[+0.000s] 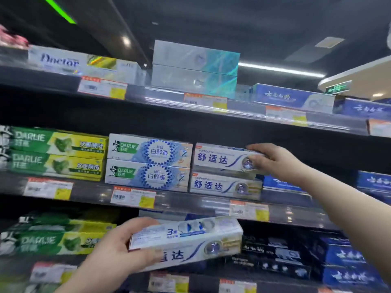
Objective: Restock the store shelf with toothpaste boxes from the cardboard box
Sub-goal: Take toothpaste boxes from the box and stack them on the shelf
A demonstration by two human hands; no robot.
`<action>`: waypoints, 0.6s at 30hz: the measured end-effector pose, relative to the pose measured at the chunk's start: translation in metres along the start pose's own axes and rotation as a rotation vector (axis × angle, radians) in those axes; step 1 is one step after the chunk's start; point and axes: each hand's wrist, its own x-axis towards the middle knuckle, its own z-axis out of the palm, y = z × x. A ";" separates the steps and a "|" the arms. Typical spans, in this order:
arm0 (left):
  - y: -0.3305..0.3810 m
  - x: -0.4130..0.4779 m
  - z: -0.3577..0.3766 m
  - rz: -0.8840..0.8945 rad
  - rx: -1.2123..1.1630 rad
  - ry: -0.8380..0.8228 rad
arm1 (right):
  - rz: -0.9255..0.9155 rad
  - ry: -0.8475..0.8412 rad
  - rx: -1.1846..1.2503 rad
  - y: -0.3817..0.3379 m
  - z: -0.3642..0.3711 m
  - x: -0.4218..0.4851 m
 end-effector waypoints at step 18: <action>0.054 0.040 0.034 -0.006 0.058 0.080 | -0.121 0.107 -0.023 0.036 0.020 0.015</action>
